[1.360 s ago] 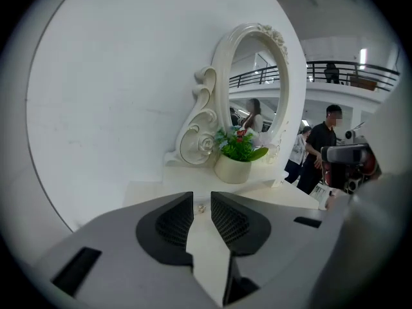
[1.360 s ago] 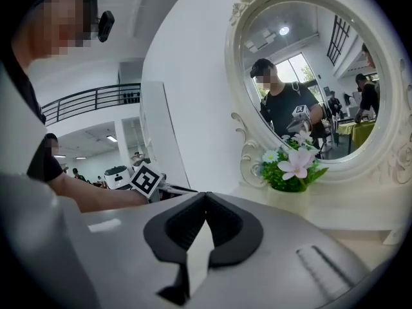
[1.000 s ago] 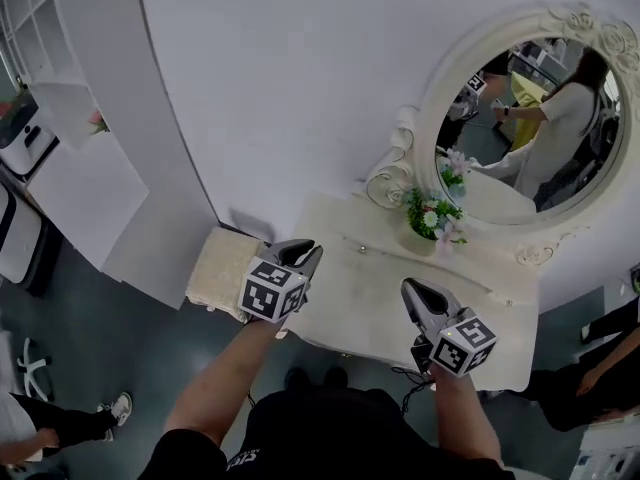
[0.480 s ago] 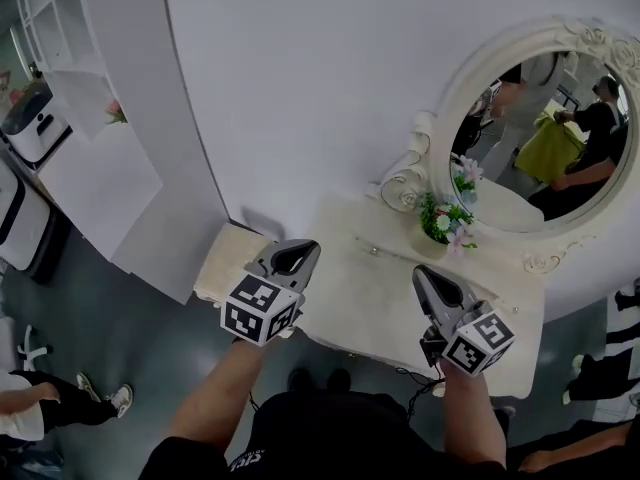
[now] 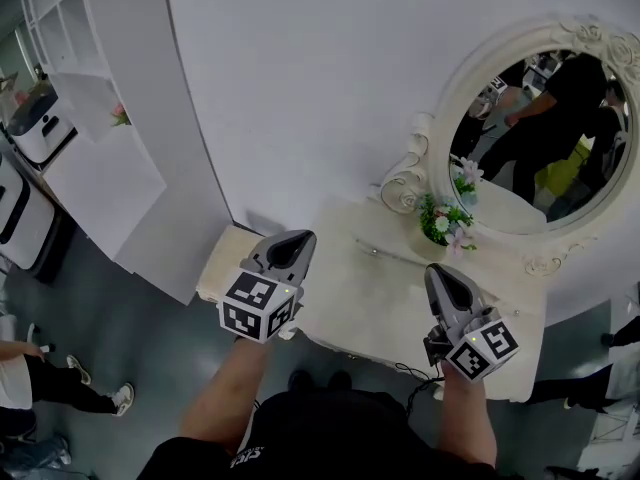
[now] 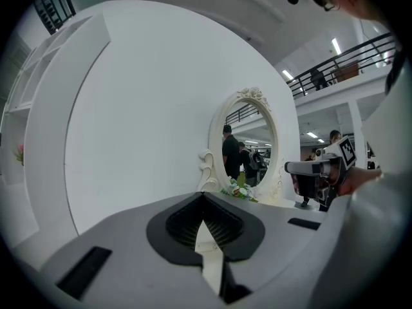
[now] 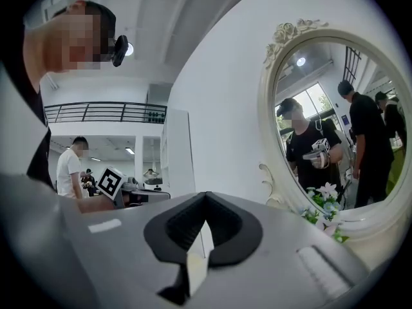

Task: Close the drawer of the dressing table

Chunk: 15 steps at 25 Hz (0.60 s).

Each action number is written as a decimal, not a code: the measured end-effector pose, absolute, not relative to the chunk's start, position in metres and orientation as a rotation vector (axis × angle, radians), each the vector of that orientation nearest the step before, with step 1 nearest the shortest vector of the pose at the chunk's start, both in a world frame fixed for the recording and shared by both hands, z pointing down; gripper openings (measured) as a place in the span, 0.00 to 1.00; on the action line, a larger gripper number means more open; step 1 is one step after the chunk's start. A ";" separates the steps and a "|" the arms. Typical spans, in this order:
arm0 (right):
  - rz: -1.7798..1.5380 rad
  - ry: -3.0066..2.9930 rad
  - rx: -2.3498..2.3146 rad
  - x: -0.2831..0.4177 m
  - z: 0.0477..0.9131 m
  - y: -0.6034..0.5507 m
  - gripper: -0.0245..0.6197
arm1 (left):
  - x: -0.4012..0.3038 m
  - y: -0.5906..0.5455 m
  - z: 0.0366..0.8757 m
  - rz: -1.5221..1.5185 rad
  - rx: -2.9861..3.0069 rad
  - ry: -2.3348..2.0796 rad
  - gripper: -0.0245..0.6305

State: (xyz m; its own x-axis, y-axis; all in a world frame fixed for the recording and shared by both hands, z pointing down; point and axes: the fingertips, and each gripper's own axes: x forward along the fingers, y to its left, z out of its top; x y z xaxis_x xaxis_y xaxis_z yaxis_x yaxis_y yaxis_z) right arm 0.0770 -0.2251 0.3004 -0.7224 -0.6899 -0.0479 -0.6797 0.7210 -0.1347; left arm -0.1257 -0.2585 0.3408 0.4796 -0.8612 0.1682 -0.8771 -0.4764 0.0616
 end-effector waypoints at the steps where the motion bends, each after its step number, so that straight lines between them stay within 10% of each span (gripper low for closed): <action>1: -0.161 2.832 -1.123 0.076 0.302 -0.225 0.05 | -0.125 -0.258 0.341 0.178 2.579 -1.527 0.05; 15: -0.197 2.851 -1.104 0.079 0.314 -0.230 0.05 | -0.119 -0.256 0.350 0.186 2.556 -1.520 0.05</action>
State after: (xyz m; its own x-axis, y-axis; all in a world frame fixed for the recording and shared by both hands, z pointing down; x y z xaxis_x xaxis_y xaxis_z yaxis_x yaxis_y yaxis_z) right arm 0.0789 -0.2302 0.3143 -0.7377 -0.6746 -0.0265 -0.6645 0.7326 -0.1475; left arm -0.1191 -0.2559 0.3498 0.4750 -0.8595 0.1889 -0.8797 -0.4696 0.0751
